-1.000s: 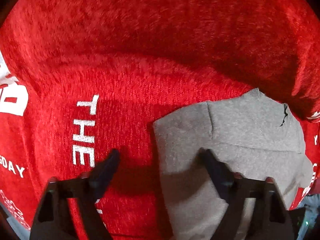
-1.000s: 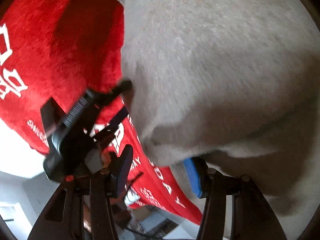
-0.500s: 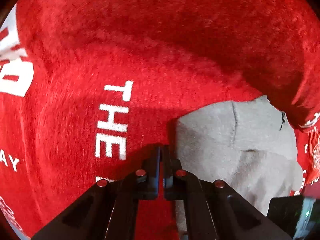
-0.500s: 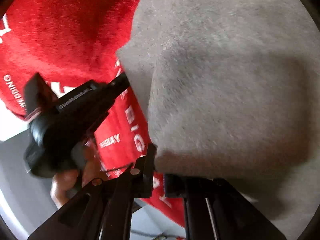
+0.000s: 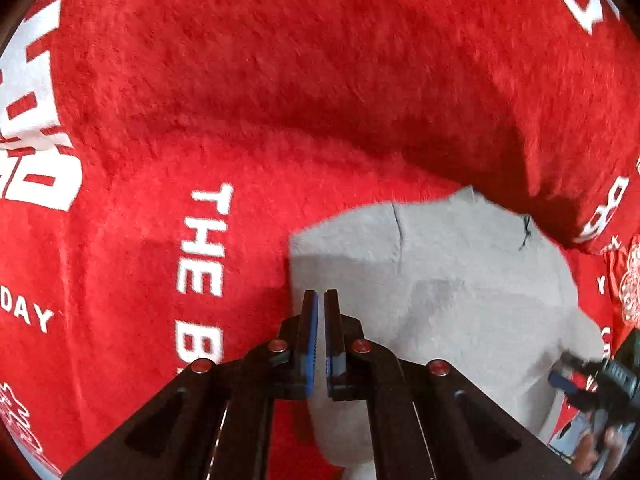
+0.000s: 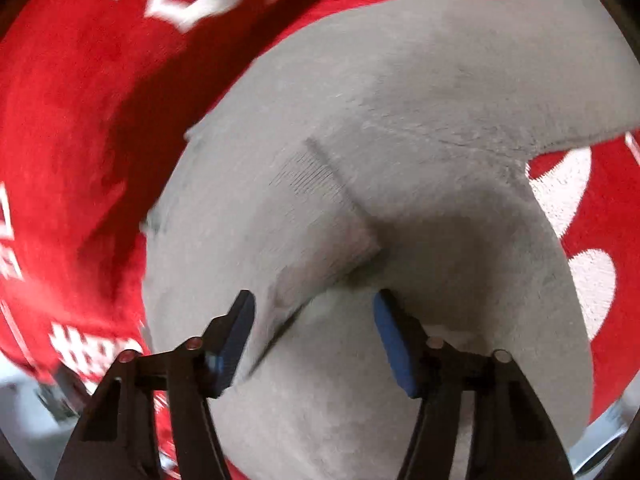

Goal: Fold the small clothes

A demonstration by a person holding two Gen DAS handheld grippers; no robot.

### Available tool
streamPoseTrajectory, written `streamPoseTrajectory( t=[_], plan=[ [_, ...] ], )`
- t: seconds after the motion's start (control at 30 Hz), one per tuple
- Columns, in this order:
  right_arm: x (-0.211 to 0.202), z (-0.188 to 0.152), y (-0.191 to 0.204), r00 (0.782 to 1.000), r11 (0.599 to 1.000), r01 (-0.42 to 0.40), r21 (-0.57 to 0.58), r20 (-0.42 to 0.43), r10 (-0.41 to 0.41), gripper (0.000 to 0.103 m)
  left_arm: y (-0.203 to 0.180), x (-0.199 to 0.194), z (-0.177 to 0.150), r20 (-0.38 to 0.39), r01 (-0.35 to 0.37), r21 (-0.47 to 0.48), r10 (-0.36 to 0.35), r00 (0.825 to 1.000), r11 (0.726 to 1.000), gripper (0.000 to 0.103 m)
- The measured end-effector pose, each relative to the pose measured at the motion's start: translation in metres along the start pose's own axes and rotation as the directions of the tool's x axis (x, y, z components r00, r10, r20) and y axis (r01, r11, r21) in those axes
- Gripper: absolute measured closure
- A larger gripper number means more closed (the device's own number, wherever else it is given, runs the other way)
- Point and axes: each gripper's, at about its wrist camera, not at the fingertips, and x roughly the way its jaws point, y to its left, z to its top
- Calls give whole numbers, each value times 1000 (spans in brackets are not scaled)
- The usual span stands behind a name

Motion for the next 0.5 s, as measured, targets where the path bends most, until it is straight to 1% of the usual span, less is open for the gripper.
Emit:
streamPoseTrajectory(
  t=[0.03,0.07,0.1,0.13,0.17,0.2,0.23,0.27,0.3,0.33,0.4,0.47,0.5],
  plan=[
    [6,3,9,1000,1000,-6,-4,7,6,55,-1,4,-4,-11,-10,1,10,1000,1000,99],
    [8,10,19,1000,999,-11,-50,11,11,78,-4,11,-8,-29,-25,-1,25,999,1000,99],
    [1,14,23,1000,995,-5,-98,15,6,95,-4,16,-7,-34,-31,-5,31,999,1000,99],
    [-10,17,32,999,988,2,-157,40,5,95,-4,19,-10,-36,-41,-14,40,999,999,99],
    [-15,19,47,997,970,16,-244,78,4,95,-3,22,-14,-37,-48,-21,48,998,999,99],
    [-22,21,62,992,936,49,-348,128,-5,95,-2,25,-17,-36,-54,-27,53,998,998,99],
    [-26,22,72,985,898,98,-428,171,-26,95,-1,26,-19,-32,-56,-27,56,998,998,99],
    [-30,23,72,982,880,120,-460,186,-36,95,-5,29,-21,-28,-59,-25,58,998,998,99],
    [-27,29,72,981,866,140,-479,188,-54,95,-6,30,-22,-22,-64,-19,63,998,998,99],
    [-24,22,65,982,861,145,-487,177,-66,95,-10,33,-25,-19,-68,-16,67,998,998,99],
    [-7,29,45,981,870,184,-457,139,-135,95,-12,32,-25,-15,-81,-11,81,997,997,99],
    [-9,32,15,973,884,231,-406,106,-205,94,-23,39,-28,-11,-98,-10,98,995,995,99],
    [-17,32,5,978,903,206,-376,106,-179,92,-23,38,-28,-9,-113,-13,113,994,993,99]
  ],
)
